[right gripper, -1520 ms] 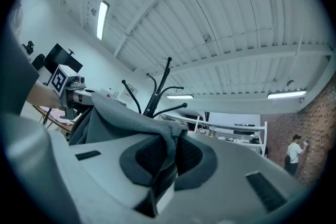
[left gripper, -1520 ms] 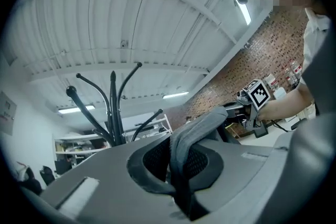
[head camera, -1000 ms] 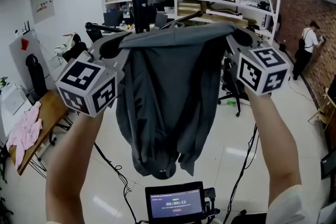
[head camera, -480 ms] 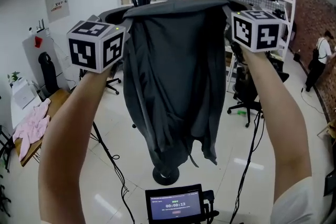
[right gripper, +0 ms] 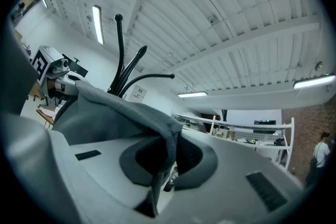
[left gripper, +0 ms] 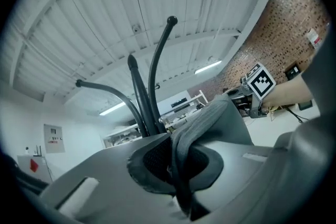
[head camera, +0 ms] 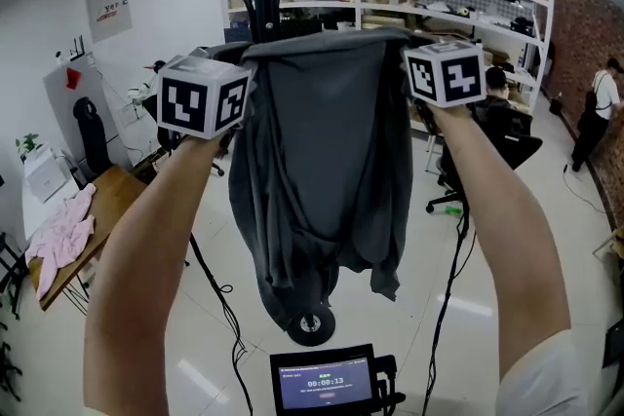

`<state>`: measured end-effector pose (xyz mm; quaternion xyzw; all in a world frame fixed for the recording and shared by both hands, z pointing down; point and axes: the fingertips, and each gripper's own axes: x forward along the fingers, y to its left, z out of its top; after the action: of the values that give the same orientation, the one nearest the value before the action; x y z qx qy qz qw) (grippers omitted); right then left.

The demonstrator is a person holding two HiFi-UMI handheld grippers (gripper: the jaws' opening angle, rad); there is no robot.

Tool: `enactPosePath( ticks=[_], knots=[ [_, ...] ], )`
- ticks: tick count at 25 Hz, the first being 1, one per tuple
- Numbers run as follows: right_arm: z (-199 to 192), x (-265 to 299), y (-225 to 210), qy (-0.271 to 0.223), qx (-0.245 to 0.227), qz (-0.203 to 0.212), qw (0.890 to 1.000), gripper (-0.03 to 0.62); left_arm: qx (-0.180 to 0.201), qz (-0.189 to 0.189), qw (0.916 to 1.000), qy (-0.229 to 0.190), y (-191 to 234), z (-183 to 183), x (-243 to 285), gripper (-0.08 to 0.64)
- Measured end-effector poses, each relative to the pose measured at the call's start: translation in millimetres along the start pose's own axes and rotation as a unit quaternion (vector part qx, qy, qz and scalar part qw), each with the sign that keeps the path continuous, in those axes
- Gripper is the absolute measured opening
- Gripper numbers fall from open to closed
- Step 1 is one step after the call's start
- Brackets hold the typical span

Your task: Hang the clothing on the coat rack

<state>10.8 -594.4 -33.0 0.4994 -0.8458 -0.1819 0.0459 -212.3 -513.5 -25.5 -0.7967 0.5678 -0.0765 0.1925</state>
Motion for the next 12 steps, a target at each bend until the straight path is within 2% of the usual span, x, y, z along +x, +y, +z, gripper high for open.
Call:
enactPosePath(
  ticks=[3, 7, 9, 12],
  knots=[
    [-26, 4, 5, 0.009, 0.014, 0.012, 1.000, 0.011, 0.009, -0.027, 0.9995, 0.012, -21, -20, 7, 0.000],
    [-49, 10, 20, 0.022, 0.043, 0.043, 0.998, 0.011, -0.008, -0.060, 0.9978, 0.028, -44, -45, 18, 0.000],
    [-72, 12, 23, 0.041, 0.058, 0.043, 0.997, 0.010, -0.030, -0.064, 0.9967, 0.040, -45, -64, 20, 0.000],
    [-93, 5, 25, 0.026, 0.065, 0.037, 0.997, 0.009, -0.074, -0.065, 0.9951, 0.011, -43, -73, 12, 0.002]
  ],
)
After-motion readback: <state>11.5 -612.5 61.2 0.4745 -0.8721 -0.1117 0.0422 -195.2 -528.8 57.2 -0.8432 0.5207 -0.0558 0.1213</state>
